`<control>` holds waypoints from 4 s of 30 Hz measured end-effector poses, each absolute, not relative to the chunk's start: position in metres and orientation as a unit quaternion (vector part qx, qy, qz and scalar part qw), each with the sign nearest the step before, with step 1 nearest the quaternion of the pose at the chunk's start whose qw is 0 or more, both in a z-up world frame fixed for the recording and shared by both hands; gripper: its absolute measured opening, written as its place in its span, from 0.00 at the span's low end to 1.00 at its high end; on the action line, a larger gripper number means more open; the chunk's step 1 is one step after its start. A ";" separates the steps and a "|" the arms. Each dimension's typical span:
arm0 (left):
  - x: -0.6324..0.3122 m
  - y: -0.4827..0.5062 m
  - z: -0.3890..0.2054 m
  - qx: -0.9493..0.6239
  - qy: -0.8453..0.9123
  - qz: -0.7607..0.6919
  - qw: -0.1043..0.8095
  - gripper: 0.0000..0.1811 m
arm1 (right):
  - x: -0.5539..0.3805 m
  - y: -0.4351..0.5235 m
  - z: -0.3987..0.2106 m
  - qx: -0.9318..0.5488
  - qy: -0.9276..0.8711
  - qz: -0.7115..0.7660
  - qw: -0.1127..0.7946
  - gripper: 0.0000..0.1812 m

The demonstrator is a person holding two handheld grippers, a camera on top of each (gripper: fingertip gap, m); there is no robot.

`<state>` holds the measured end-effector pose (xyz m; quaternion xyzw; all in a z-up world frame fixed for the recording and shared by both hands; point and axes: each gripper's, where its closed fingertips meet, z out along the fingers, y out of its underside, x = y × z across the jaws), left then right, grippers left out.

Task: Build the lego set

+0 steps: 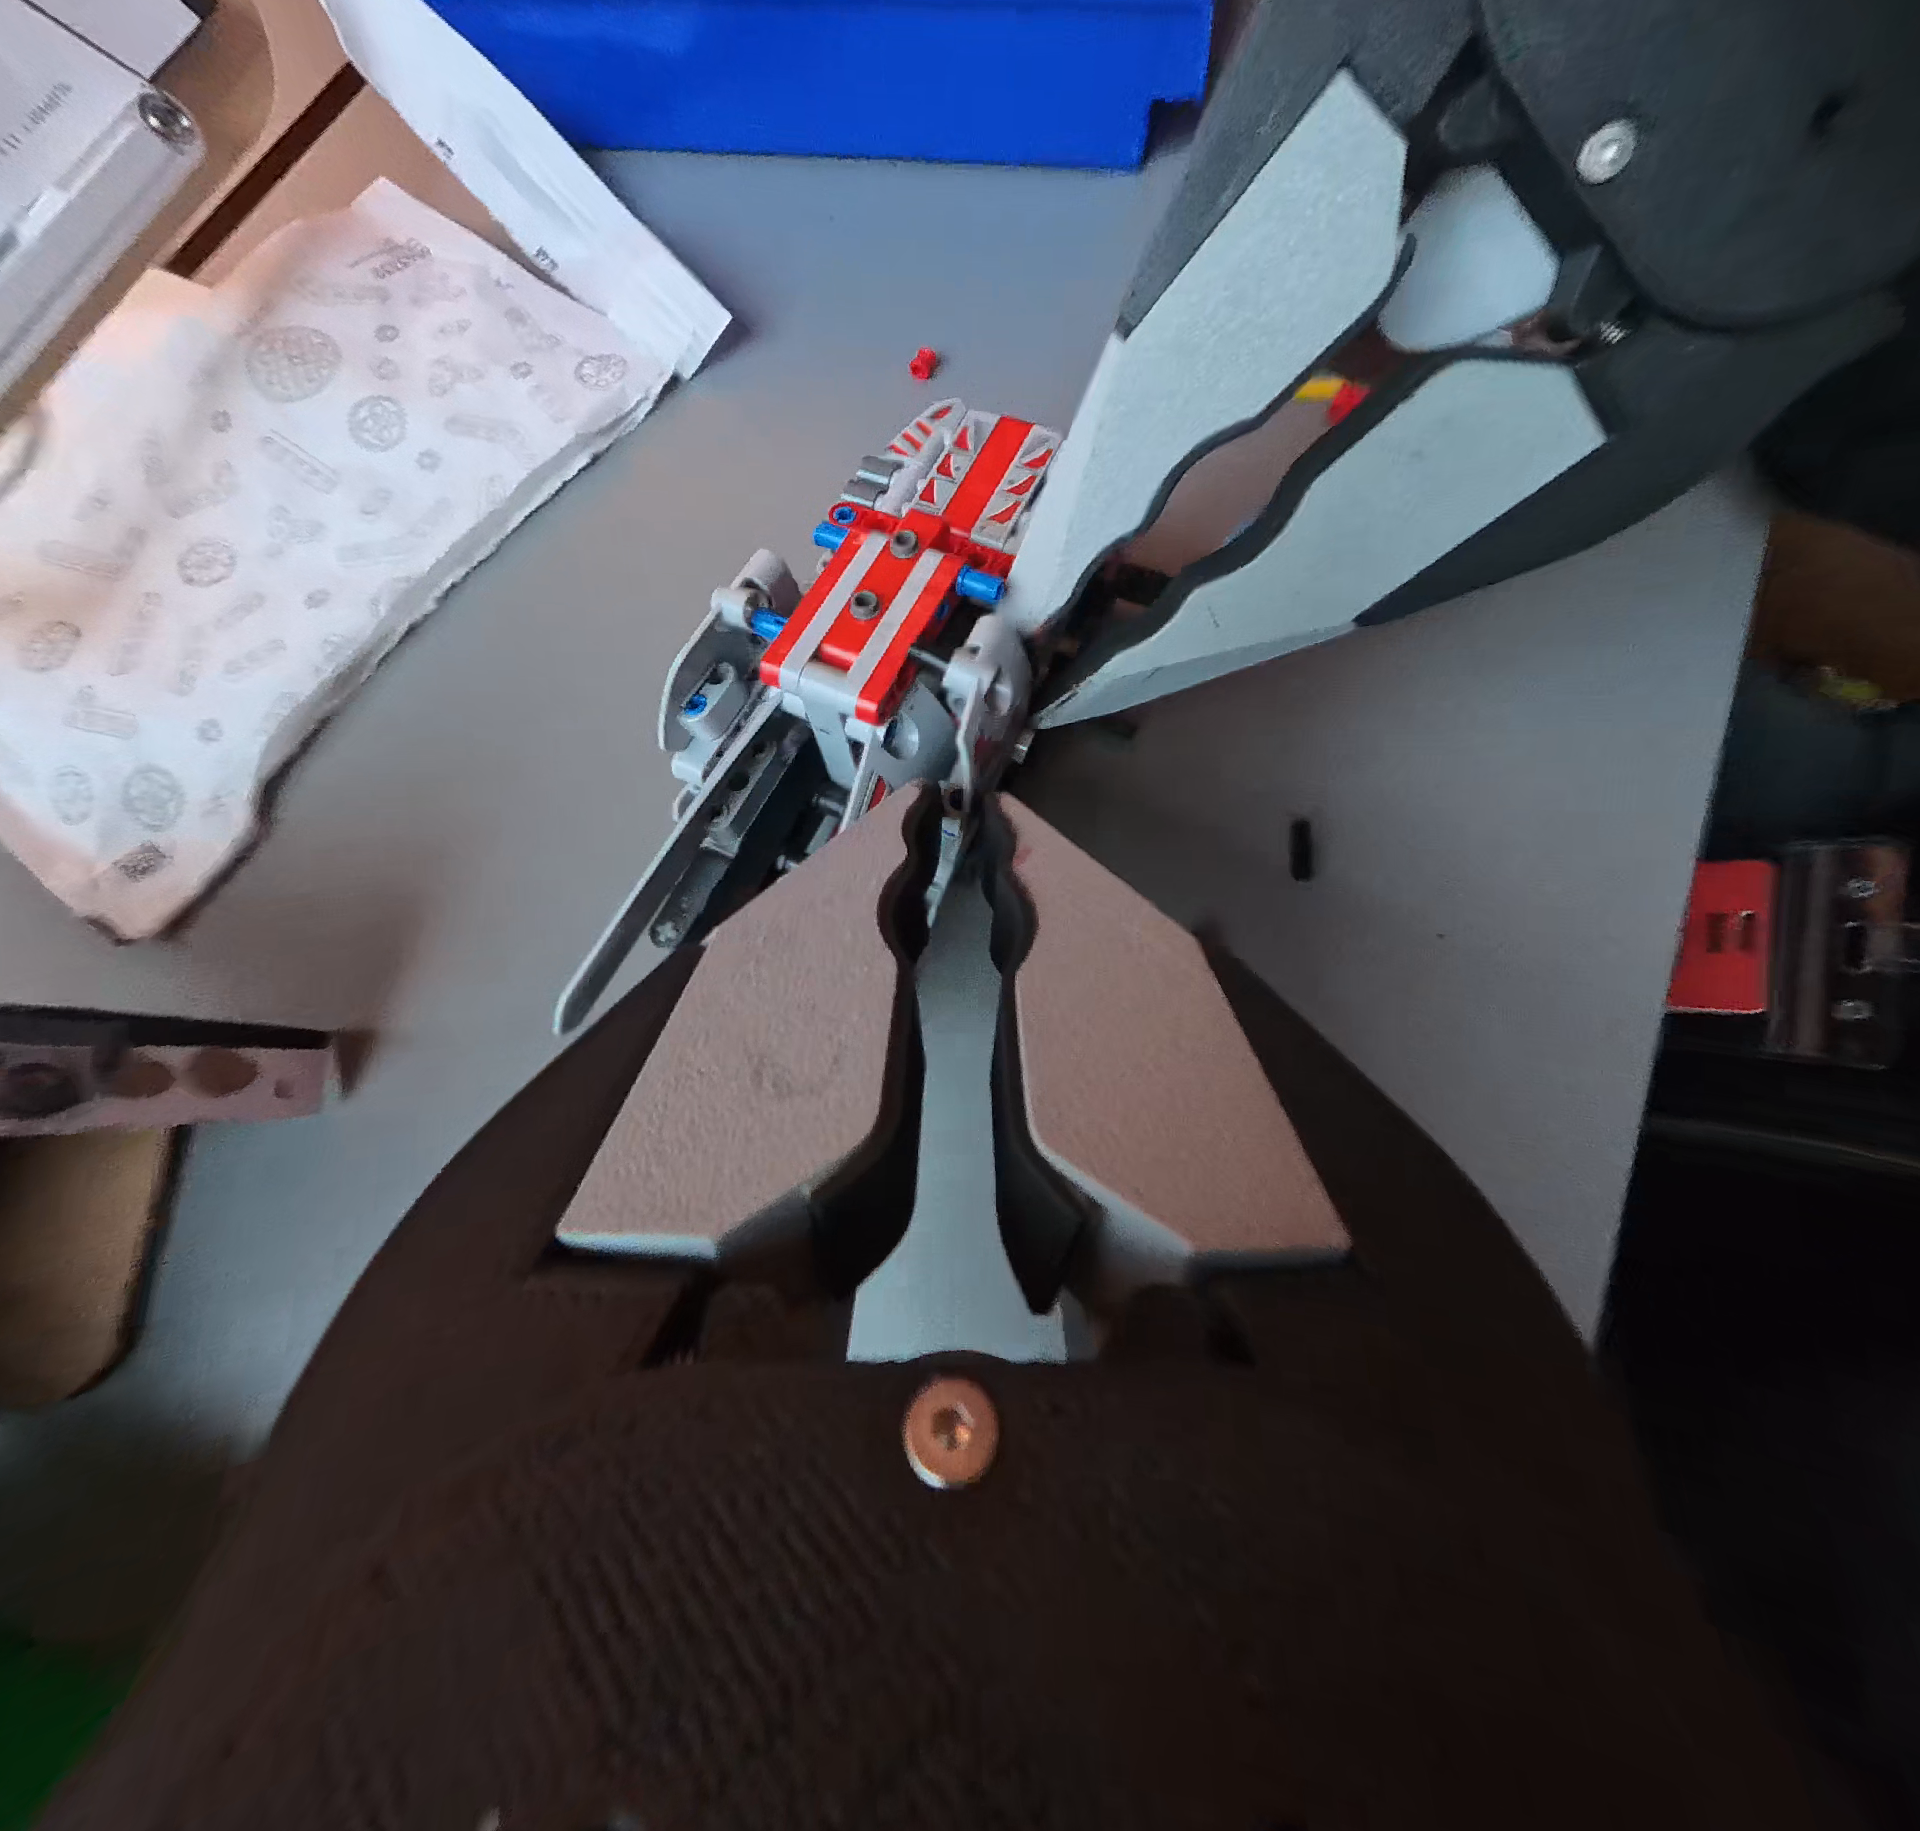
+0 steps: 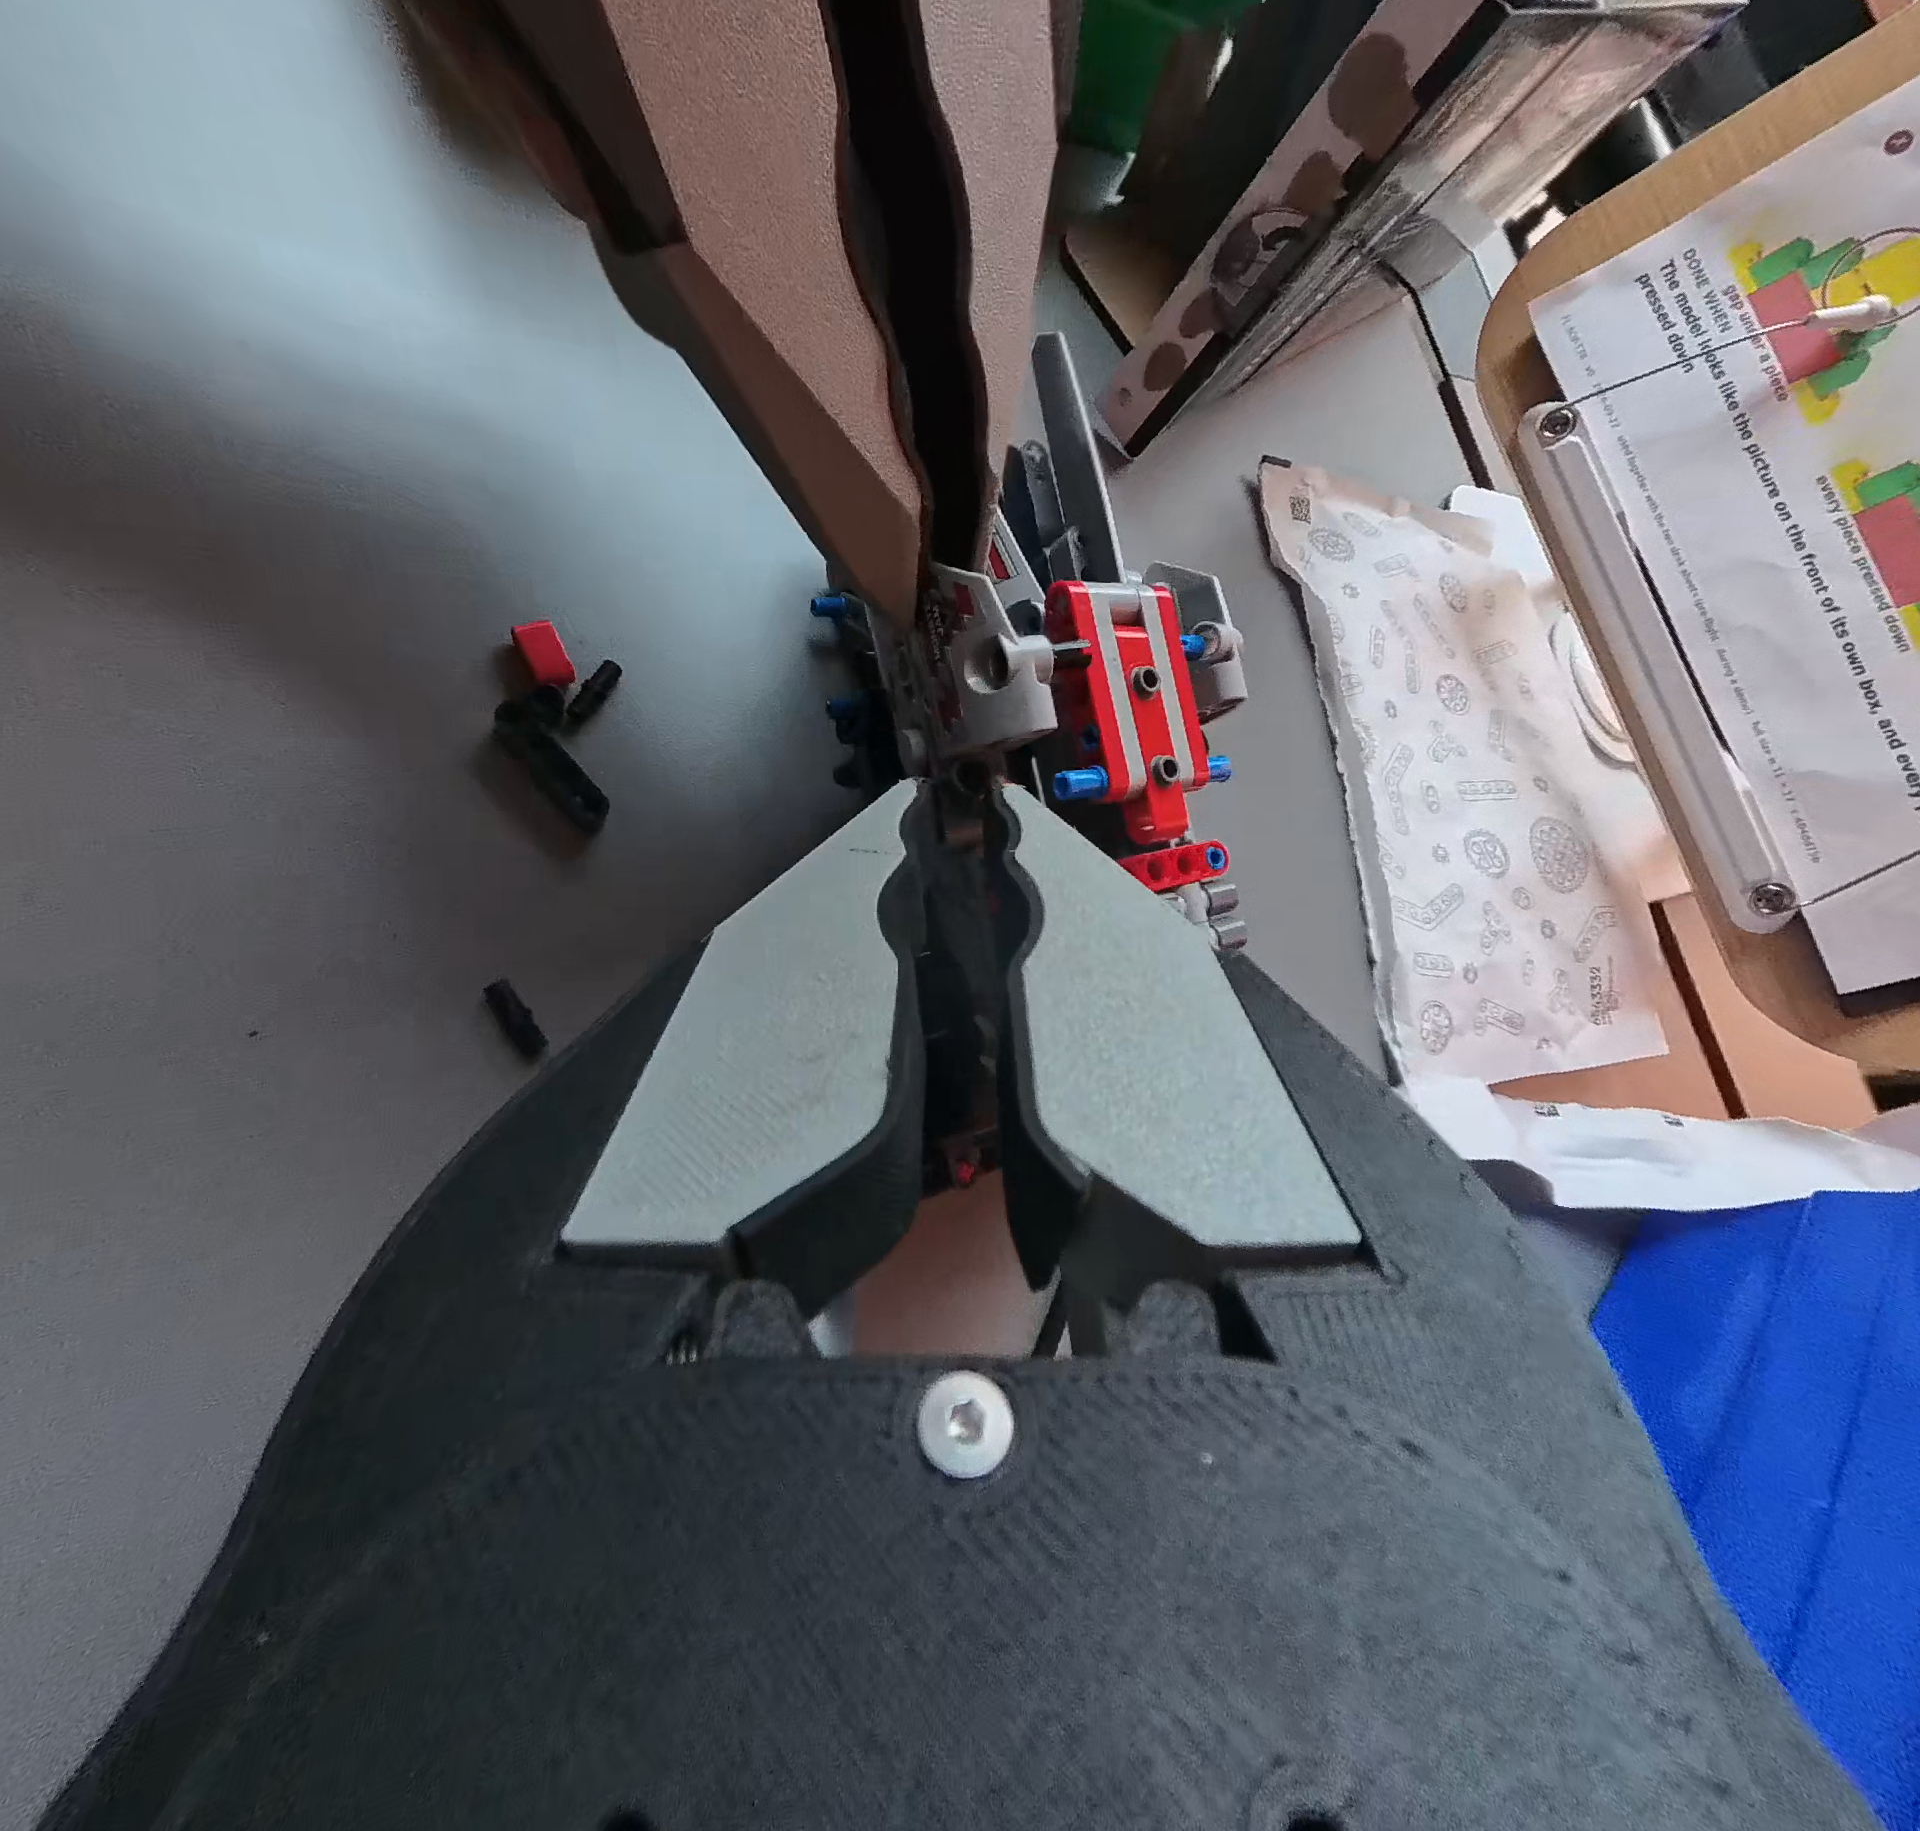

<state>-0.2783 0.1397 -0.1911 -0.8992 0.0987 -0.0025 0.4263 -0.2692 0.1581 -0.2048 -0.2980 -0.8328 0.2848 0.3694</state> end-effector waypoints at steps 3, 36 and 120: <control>-0.276 0.137 -0.192 -0.886 0.040 -0.128 0.445 0.03 | -0.269 0.156 -0.205 -0.300 -0.825 0.311 0.363 0.04; -0.267 0.149 -0.190 -0.876 0.059 -0.102 0.468 0.01 | -0.273 0.158 -0.206 -0.318 -0.819 0.328 0.347 0.03; -0.241 0.164 -0.228 -0.846 0.194 0.209 0.450 0.01 | -0.302 0.173 -0.105 -0.454 -0.623 0.479 0.420 0.00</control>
